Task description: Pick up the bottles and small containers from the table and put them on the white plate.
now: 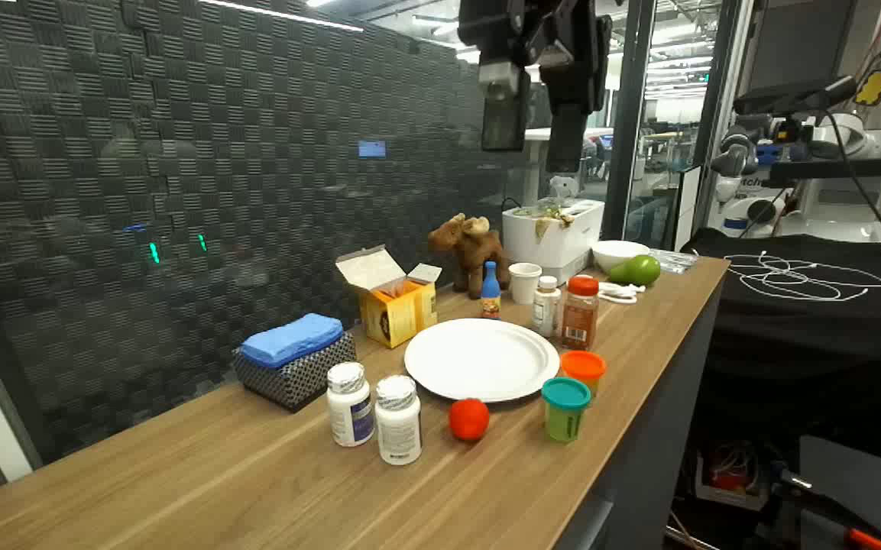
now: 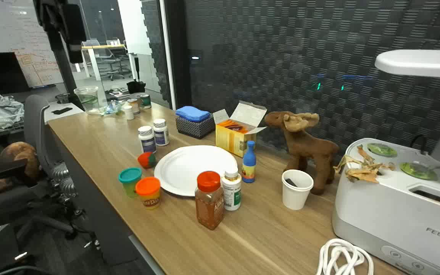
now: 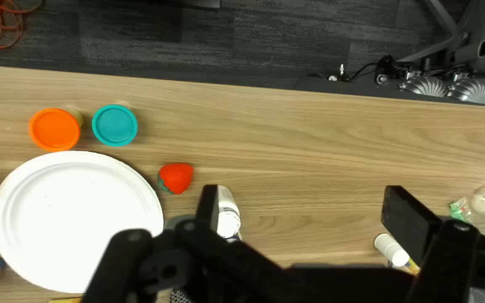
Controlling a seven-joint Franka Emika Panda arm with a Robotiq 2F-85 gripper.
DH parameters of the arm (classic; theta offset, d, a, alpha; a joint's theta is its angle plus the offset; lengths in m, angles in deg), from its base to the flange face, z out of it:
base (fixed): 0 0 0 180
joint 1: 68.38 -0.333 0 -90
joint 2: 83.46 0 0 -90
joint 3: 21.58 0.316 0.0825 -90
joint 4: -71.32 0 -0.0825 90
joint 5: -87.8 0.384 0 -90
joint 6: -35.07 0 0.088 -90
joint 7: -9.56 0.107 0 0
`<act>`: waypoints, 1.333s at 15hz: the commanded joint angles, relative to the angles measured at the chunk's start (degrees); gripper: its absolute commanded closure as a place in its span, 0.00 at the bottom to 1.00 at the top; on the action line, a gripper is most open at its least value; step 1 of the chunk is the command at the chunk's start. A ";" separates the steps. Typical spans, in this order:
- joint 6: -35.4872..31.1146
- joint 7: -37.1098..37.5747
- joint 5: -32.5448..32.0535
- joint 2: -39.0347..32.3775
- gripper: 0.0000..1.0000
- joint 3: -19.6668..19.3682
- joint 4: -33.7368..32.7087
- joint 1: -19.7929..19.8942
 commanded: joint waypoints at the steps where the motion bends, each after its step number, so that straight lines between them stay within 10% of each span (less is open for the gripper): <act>1: 0.17 -0.11 0.13 -0.01 0.00 0.39 -0.36 0.47; 9: -0.04 -2.01 0.08 -2.75 0.00 -0.75 -2.92 1.12; 20: -11.41 3.44 -16.52 -30.12 0.00 -5.35 -19.54 7.23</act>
